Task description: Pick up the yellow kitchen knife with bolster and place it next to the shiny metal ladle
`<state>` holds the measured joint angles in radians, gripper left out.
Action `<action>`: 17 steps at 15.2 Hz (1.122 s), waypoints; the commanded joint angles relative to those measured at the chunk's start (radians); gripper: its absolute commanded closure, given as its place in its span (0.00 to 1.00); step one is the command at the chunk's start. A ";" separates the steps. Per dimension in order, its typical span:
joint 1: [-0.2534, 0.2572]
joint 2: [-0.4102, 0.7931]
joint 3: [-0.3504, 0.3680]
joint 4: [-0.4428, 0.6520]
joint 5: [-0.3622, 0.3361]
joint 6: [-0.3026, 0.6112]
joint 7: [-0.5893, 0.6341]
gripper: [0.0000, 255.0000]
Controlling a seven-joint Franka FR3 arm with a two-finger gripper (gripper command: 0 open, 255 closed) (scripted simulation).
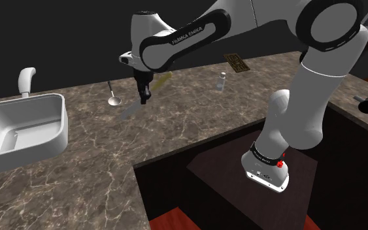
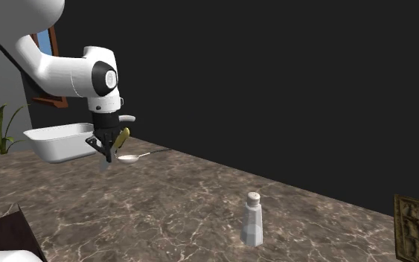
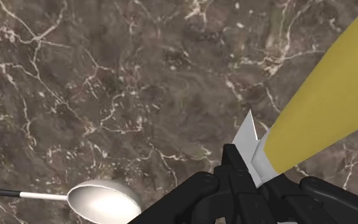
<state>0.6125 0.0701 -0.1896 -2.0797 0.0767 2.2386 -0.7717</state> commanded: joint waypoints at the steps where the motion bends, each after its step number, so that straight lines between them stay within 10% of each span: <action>1: 0.000 0.012 0.001 -0.014 0.005 0.026 -0.004 1.00; 17: -0.003 0.081 0.005 -0.066 0.032 0.145 -0.027 1.00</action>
<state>0.6098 0.1514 -0.1848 -2.1454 0.1083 2.3833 -0.7981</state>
